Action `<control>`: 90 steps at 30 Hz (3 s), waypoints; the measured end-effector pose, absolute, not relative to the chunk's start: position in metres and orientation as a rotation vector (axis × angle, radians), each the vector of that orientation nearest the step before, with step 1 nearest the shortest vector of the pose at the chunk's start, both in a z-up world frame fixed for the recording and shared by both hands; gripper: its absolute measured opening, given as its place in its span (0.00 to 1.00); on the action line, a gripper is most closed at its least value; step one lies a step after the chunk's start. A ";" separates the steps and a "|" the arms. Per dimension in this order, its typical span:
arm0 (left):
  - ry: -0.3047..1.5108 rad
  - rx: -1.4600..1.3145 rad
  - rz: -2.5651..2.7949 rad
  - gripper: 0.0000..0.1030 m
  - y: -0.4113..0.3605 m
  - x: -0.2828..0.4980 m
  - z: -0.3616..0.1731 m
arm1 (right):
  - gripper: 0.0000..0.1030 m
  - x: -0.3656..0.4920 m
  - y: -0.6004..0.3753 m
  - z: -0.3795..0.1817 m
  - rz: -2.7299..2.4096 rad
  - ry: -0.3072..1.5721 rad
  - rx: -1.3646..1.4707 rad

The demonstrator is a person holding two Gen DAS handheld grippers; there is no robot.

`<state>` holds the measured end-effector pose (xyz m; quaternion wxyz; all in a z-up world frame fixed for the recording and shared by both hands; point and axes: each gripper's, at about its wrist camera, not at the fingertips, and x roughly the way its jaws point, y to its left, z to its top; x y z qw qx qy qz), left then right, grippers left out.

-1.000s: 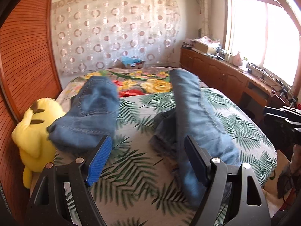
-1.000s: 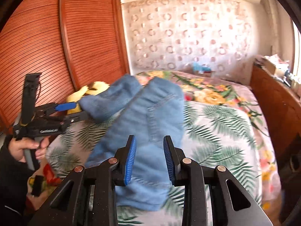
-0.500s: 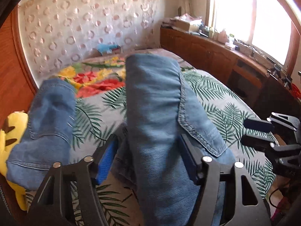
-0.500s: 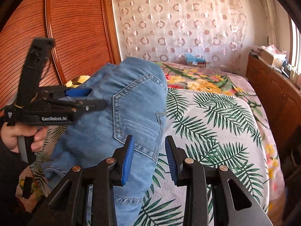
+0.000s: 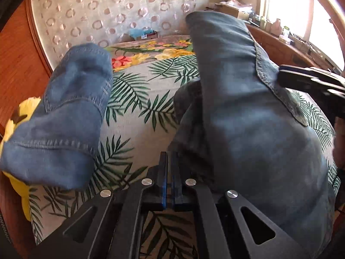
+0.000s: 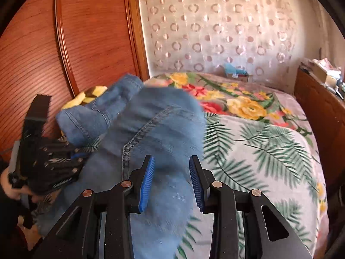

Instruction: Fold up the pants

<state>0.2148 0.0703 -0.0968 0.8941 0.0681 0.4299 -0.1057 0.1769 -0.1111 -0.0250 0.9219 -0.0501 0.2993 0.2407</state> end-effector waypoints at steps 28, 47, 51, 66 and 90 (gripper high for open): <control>0.841 0.096 -0.289 0.67 0.053 0.267 -0.070 | 0.65 0.261 -0.128 -0.042 0.551 0.781 -0.102; 0.889 -0.039 -0.450 0.17 0.059 0.256 -0.085 | 0.29 0.298 -0.127 -0.058 0.762 0.873 0.094; 0.821 -0.074 -0.455 0.14 0.071 0.241 -0.059 | 0.24 0.285 -0.115 -0.020 0.776 0.818 0.058; 0.441 -0.108 -0.256 0.14 0.197 0.188 0.121 | 0.21 0.243 0.027 0.162 0.957 0.525 -0.173; 0.720 -0.041 -0.056 0.14 0.261 0.350 0.015 | 0.27 0.434 0.101 0.012 0.901 0.740 0.011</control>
